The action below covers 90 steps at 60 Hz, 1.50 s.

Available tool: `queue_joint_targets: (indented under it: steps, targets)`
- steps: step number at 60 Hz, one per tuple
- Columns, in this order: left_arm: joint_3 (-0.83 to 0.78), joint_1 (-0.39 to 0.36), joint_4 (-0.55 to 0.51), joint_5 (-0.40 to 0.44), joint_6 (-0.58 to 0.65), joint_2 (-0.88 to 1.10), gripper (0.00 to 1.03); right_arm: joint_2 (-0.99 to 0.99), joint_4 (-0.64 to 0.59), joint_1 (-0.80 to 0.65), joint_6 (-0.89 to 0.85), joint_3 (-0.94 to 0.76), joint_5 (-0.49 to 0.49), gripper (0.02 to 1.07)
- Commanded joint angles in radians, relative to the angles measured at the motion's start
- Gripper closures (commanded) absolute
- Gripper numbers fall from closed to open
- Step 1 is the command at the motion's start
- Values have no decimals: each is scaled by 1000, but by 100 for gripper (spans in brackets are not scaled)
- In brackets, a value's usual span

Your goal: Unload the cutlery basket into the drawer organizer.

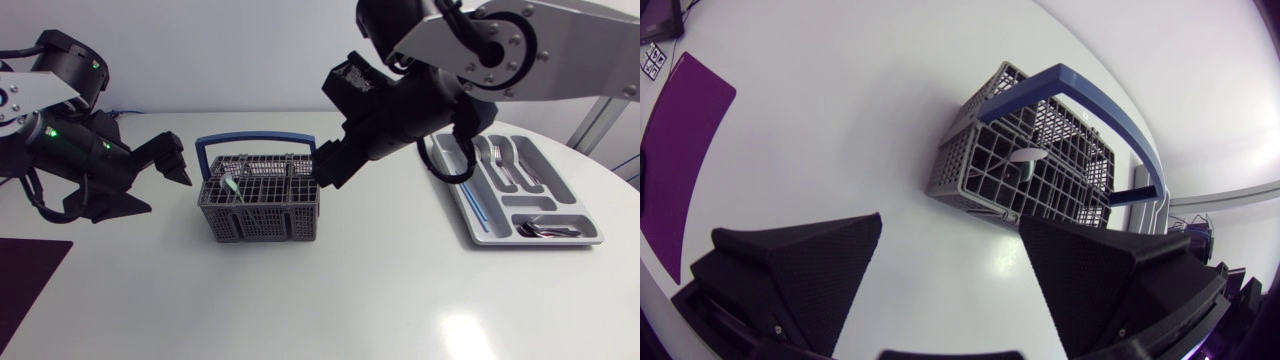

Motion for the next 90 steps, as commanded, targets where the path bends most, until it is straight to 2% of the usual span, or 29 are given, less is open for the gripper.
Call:
queue_joint_targets:
  steps: [1,12,24,42,46,49,56,74,90]
  targets:
    - [-32,7,7,-5,34,-17,7,32,-19,16,56,39,-8,39]
    - [-37,13,21,-5,57,-17,7,85,-44,33,85,102,-83,39]
    - [-39,13,61,-5,99,-16,7,106,-50,59,88,110,-67,38]
    - [0,-45,125,-19,242,27,7,103,-45,59,66,59,-75,32]
    - [0,-70,159,-60,297,41,7,95,-44,59,54,41,-77,32]
    - [-3,-82,185,-82,321,52,7,91,-44,59,46,29,-77,27]
    - [-6,-108,236,-145,372,78,7,80,-38,56,31,-1,-77,24]
    - [-31,-197,329,-304,531,118,7,51,-12,44,-6,-65,-77,20]
    - [-37,-242,346,-372,670,141,9,29,14,34,-19,-108,-84,17]
